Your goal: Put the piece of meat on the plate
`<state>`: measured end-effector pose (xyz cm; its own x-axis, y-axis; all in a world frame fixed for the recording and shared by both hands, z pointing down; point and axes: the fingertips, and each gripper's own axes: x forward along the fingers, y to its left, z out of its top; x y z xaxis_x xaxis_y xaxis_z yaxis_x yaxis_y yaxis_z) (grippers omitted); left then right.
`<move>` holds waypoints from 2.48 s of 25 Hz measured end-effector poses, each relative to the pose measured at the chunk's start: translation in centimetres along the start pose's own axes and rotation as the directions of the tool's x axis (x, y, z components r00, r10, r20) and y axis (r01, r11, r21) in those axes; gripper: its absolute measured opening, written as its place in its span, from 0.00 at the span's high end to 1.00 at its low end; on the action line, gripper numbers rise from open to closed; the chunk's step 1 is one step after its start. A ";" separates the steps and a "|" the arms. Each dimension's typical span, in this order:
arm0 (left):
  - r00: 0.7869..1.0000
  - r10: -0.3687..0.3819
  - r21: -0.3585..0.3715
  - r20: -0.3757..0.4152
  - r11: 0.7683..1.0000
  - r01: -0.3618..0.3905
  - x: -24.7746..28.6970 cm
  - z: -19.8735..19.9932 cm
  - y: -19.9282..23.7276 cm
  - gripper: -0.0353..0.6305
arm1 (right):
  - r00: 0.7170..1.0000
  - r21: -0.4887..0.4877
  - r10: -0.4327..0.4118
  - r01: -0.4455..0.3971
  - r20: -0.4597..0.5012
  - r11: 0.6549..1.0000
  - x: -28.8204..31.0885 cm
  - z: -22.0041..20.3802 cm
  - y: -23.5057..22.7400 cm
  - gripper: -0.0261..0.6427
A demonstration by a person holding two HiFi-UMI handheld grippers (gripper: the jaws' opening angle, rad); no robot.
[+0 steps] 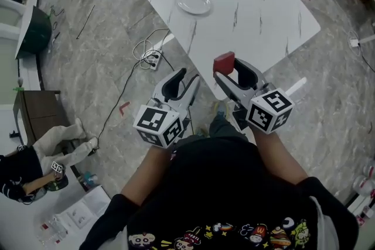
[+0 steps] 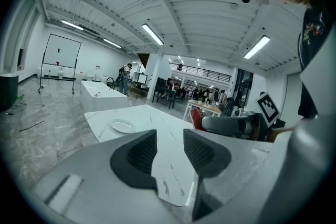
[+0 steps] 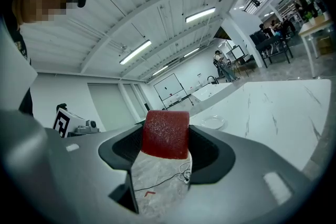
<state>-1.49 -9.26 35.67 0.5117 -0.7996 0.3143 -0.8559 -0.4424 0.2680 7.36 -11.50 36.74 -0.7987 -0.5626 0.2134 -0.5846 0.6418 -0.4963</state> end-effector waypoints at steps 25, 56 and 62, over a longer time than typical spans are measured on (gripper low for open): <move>1.000 0.021 -0.055 -0.011 0.998 -0.021 5.9 0.9 6.0 0.54 | 0.997 -0.016 -0.022 0.021 -0.072 1.000 6.4 1.7 -5.2 0.52; 0.988 -0.070 -0.191 -0.135 0.981 0.044 16.5 -0.5 23.7 0.54 | 0.933 -0.119 -0.199 0.170 -0.301 0.978 30.2 -0.1 -20.1 0.52; 0.989 -0.046 -0.225 -0.142 0.974 0.013 17.0 -1.5 26.8 0.54 | 0.904 -0.177 -0.230 0.176 -0.360 0.968 34.2 -1.3 -23.4 0.52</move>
<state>-15.61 -34.13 49.52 0.5559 -0.7124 0.4283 -0.8103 -0.3496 0.4703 -6.46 -45.04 56.77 -0.6387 -0.4692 0.6099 -0.7322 0.6144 -0.2941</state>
